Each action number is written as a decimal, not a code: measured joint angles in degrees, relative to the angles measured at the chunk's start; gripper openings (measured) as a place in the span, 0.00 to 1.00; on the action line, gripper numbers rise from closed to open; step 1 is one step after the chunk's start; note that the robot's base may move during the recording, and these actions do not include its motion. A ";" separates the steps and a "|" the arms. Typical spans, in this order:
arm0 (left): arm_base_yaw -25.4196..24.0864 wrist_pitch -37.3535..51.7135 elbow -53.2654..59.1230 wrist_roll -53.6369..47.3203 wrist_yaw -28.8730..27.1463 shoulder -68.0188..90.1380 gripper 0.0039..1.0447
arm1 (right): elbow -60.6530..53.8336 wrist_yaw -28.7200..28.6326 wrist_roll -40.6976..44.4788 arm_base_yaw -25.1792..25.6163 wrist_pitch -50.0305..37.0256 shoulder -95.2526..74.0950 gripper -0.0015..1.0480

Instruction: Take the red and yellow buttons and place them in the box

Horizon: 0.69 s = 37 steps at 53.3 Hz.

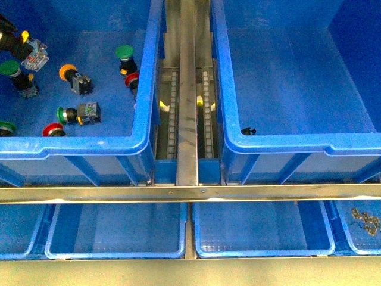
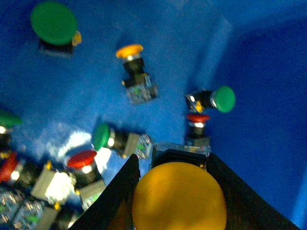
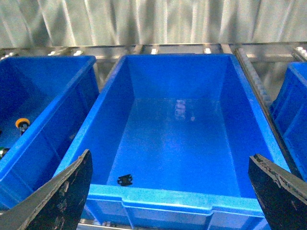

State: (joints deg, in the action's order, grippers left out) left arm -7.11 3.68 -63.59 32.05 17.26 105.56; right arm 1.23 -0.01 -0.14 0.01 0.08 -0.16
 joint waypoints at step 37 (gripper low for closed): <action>24.90 -1.25 1.40 22.73 16.46 -8.55 0.32 | 0.00 0.00 -0.02 0.00 0.00 0.00 0.94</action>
State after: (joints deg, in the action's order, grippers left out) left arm 17.78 2.44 -62.19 54.78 33.71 97.01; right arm 1.23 -0.01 -0.16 0.01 0.08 -0.16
